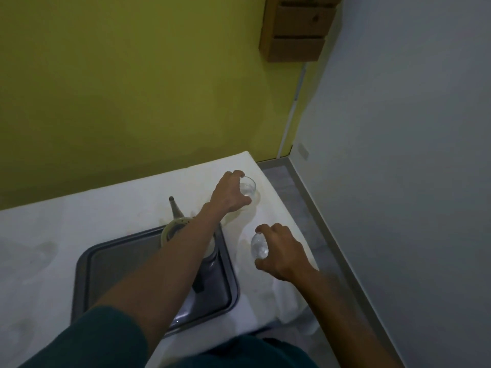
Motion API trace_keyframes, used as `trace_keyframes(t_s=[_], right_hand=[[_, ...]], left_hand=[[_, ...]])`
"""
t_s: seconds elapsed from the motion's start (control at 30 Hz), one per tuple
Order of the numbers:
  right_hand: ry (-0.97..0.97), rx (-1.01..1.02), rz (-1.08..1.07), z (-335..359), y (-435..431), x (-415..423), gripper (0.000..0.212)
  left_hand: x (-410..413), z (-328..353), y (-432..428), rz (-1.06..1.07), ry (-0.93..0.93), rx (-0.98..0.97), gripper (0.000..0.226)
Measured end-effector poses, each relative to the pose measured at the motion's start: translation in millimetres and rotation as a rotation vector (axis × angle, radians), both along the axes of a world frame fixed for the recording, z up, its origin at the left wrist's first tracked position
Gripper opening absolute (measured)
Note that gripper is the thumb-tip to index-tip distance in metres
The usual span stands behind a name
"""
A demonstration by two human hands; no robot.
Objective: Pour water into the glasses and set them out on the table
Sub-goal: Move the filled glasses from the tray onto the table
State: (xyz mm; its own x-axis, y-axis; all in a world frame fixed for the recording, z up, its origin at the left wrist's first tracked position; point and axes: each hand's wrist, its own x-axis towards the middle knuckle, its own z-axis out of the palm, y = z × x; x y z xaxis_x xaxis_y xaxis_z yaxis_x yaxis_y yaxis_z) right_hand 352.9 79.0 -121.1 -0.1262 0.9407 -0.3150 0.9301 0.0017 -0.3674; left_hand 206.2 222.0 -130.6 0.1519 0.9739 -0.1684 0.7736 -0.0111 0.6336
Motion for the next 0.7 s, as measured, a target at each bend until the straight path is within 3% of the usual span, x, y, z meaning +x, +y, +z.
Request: trace_keyframes(t_s=[0.27, 0.47, 0.7], right_hand=[[-0.031, 0.116, 0.009, 16.1, -7.1, -11.9, 0.087], [0.059, 0.226, -0.021, 47.5, -27.0, -49.9, 0.066], [0.247, 0.027, -0.021, 44.0, -61.6, -103.6, 0.040]], left_hand=[[-10.3, 16.8, -17.4, -0.053, 0.012, -0.007, 0.101], [-50.8, 68.7, -61.9, -0.047, -0.028, 0.134, 0.070], [-133.0, 84.2, -145.4, 0.093, -0.070, 0.272, 0.044]])
